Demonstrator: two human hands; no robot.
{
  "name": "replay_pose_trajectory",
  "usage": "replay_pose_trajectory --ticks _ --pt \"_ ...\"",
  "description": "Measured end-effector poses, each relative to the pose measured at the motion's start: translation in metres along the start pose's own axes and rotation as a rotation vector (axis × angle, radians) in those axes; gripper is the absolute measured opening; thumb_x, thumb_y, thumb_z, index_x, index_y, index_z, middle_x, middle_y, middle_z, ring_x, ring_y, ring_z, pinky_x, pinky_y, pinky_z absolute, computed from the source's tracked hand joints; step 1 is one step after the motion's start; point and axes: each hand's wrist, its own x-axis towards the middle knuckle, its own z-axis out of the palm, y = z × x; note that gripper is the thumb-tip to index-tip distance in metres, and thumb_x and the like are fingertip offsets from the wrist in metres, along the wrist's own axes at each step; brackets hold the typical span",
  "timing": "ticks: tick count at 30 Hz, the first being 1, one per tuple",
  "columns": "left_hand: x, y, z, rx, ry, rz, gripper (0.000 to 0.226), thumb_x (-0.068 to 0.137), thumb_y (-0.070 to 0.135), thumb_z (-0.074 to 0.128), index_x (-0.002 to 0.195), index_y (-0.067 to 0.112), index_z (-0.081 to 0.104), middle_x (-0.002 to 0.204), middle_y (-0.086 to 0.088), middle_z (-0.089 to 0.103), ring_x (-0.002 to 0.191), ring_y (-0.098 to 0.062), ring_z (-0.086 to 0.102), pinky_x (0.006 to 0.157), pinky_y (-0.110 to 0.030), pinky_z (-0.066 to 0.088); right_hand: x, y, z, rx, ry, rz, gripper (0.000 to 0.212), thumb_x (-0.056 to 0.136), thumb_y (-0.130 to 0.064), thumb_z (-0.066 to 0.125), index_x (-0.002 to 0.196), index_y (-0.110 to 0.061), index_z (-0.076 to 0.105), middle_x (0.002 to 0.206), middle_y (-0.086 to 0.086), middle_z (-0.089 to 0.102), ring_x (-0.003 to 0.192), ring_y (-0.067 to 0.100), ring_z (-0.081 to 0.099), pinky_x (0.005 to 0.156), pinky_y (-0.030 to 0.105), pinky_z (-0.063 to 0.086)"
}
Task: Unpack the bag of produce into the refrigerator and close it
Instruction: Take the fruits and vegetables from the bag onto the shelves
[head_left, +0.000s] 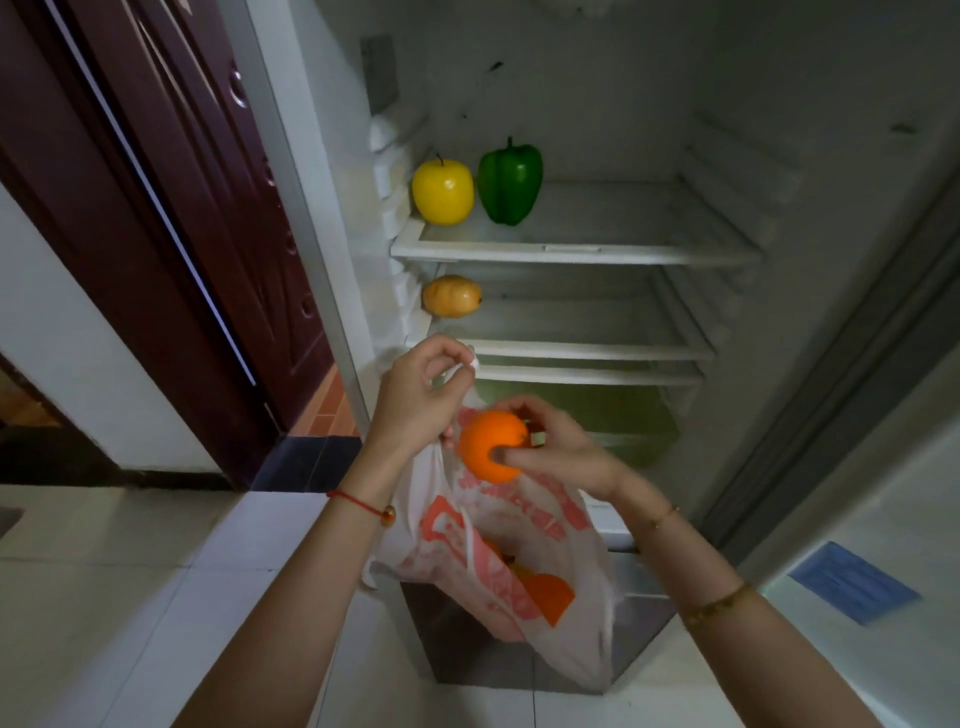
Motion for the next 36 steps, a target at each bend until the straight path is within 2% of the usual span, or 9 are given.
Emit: replay_pose_trajectory --ticks 7,11,16,19,21,25,30,34,36 --pt "0.017 0.009 0.018 -0.025 -0.008 0.016 0.01 0.092 0.012 0.059 0.084 0.017 0.062 0.1 -0.005 0.072 0.033 -0.004 0.046 0.039 -0.023 0.037 0.006 -0.05 -0.065 0.004 0.317 -0.162 0.049 0.08 -0.016 0.077 0.123 -0.022 0.055 0.118 -0.005 0.058 0.102 0.004 0.055 0.077 0.011 0.045" --pt "0.028 0.014 0.021 -0.032 0.014 0.021 0.005 0.094 0.016 0.061 0.089 0.015 0.063 0.108 -0.003 0.072 0.03 -0.015 0.045 0.037 -0.024 0.038 0.026 -0.083 -0.094 0.004 0.509 -0.265 0.05 0.079 -0.018 0.078 0.123 -0.018 0.052 0.116 -0.004 0.057 0.099 0.007 0.056 0.078 0.017 0.047" --pt "0.043 0.023 0.02 -0.024 0.043 0.052 0.004 0.093 0.015 0.06 0.091 0.013 0.062 0.106 -0.007 0.073 0.03 -0.016 0.045 0.036 -0.023 0.037 0.06 -0.11 -0.133 -0.055 0.67 -0.309 0.062 0.075 -0.029 0.078 0.124 -0.015 0.044 0.12 0.0 0.053 0.108 0.016 0.054 0.082 0.022 0.046" --pt "0.052 0.028 0.019 -0.027 0.06 0.071 0.004 0.094 0.014 0.06 0.093 0.011 0.061 0.096 -0.004 0.071 0.03 -0.014 0.045 0.036 -0.021 0.037 0.086 -0.119 -0.153 -0.142 0.697 -0.315 0.067 0.064 -0.044 0.072 0.121 -0.019 0.044 0.119 0.001 0.052 0.113 0.023 0.052 0.086 0.031 0.048" --pt "0.058 0.033 0.019 -0.014 0.079 0.1 0.004 0.094 0.015 0.06 0.092 0.012 0.061 0.086 -0.001 0.068 0.03 -0.013 0.045 0.035 -0.022 0.037 0.103 -0.121 -0.163 -0.225 0.702 -0.309 0.068 0.065 -0.043 0.072 0.122 -0.016 0.048 0.12 0.002 0.047 0.117 0.025 0.049 0.092 0.036 0.048" --pt "0.065 0.038 0.017 0.021 0.099 0.12 0.005 0.095 0.016 0.06 0.092 0.012 0.062 0.072 0.007 0.062 0.03 -0.012 0.045 0.036 -0.022 0.037 0.13 -0.12 -0.172 -0.375 0.649 -0.252 0.076 0.065 -0.045 0.069 0.131 -0.014 0.051 0.128 0.009 0.045 0.121 0.028 0.046 0.095 0.031 0.041" --pt "0.06 0.026 0.016 -0.024 0.092 0.054 0.005 0.094 0.017 0.061 0.089 0.017 0.063 0.083 0.0 0.072 0.03 -0.013 0.044 0.035 -0.021 0.035 0.145 -0.105 -0.17 -0.417 0.594 -0.208 0.08 0.069 -0.043 0.069 0.139 -0.013 0.046 0.134 0.011 0.05 0.124 0.031 0.046 0.1 0.037 0.042" --pt "0.054 0.02 0.013 -0.051 0.079 0.015 0.006 0.093 0.017 0.061 0.088 0.018 0.064 0.074 -0.012 0.071 0.028 -0.015 0.042 0.034 -0.021 0.035 0.149 -0.099 -0.168 -0.364 0.598 -0.19 0.083 0.072 -0.038 0.072 0.144 -0.017 0.036 0.133 0.011 0.052 0.125 0.031 0.046 0.103 0.041 0.044" --pt "0.052 0.017 0.012 -0.047 0.065 0.016 0.005 0.093 0.017 0.061 0.088 0.017 0.064 0.087 -0.009 0.074 0.028 -0.015 0.043 0.034 -0.021 0.035 0.15 -0.098 -0.169 -0.358 0.597 -0.193 0.083 0.074 -0.037 0.072 0.145 -0.018 0.034 0.133 0.011 0.052 0.125 0.031 0.046 0.102 0.039 0.043"
